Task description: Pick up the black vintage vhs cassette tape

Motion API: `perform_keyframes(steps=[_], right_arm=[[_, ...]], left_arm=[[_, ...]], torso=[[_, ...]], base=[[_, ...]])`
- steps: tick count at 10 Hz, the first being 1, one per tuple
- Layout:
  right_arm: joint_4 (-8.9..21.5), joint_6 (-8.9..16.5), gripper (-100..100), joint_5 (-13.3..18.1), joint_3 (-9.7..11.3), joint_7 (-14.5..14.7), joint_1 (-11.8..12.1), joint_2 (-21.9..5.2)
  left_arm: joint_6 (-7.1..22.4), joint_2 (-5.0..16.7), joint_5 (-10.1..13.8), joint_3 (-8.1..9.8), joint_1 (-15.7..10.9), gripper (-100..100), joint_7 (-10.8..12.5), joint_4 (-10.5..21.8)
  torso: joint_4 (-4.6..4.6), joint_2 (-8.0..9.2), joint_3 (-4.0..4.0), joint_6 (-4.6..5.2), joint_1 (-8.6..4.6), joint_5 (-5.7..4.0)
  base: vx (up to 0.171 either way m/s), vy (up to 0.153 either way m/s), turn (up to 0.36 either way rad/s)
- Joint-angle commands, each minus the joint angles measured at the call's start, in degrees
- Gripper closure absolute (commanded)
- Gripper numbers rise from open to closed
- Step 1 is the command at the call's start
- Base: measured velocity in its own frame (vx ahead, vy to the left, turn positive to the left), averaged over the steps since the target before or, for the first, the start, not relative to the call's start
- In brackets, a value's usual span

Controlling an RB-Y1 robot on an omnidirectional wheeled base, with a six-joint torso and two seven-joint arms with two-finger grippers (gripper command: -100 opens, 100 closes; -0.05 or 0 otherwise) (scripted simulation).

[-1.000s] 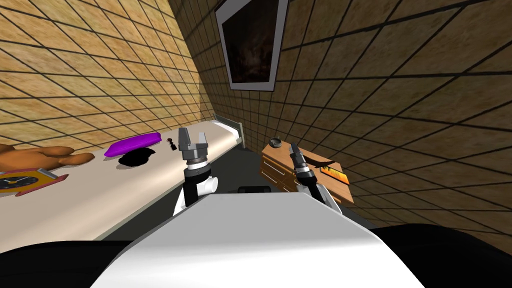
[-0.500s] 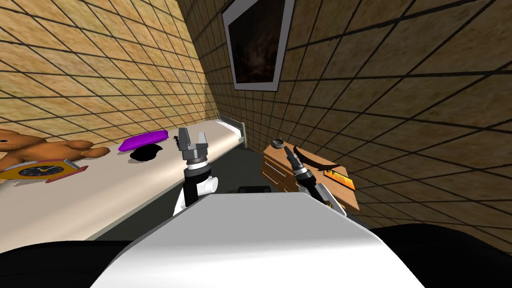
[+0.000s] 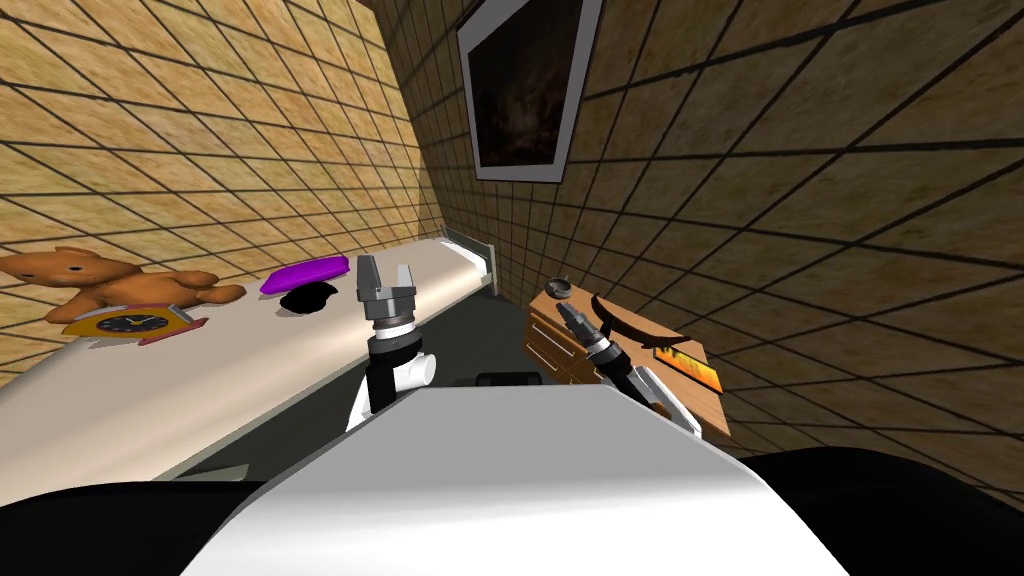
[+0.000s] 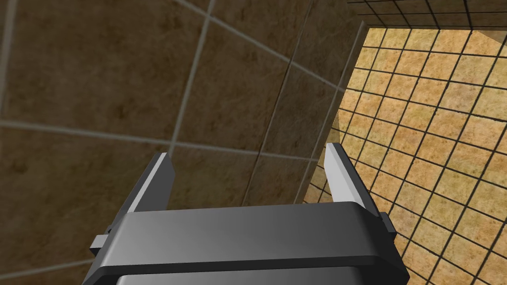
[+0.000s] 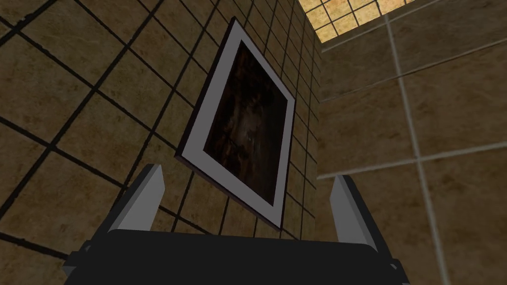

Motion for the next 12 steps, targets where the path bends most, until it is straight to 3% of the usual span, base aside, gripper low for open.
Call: perform_keyframes(steps=[1,3,5,6,7,10,12], right_arm=[[0.10,-0.23,-100,2.86,0.94,-0.18,0.41,-2.86],[0.44,-0.43,-100,6.19,1.84,-0.29,0.63,-5.97],[0.44,-0.43,-100,8.31,1.84,-0.29,0.63,-6.76],[0.83,-0.62,-100,10.58,2.76,-0.40,0.84,-9.40],[0.83,-0.62,-100,12.06,2.76,-0.40,0.84,-9.88],[1.80,-0.98,-100,17.27,4.63,-0.62,1.23,-15.13],[1.80,-0.98,-100,19.70,4.63,-0.62,1.23,-16.29]], left_arm=[[0.00,0.00,0.00,0.00,0.00,0,0.00,0.00],[0.00,0.00,0.00,0.00,0.00,0,0.00,0.00],[0.00,0.00,0.00,0.00,0.00,0,0.00,0.00],[0.00,0.00,0.00,0.00,0.00,0,0.00,0.00],[0.00,0.00,0.00,0.00,0.00,0,0.00,0.00],[0.00,0.00,0.00,0.00,0.00,0,0.00,0.00],[0.00,0.00,0.00,0.00,0.00,0,0.00,0.00]], torso=[[0.00,0.00,0.00,0.00,0.00,0.00],[0.00,0.00,0.00,0.00,0.00,0.00],[0.00,0.00,0.00,0.00,-0.01,0.00],[0.00,-0.01,0.00,0.01,0.04,0.01],[0.00,-0.01,0.00,-0.03,0.03,0.01],[0.00,-0.01,0.00,0.01,-0.01,0.00],[0.00,-0.01,-0.01,0.01,-0.01,0.00]], base=[[-0.001,-0.020,0.118],[-0.001,-0.020,0.120],[-0.002,-0.016,0.026],[-0.004,-0.010,0.133],[-0.002,-0.015,0.087],[-0.001,-0.021,0.123],[-0.001,-0.017,0.035]])
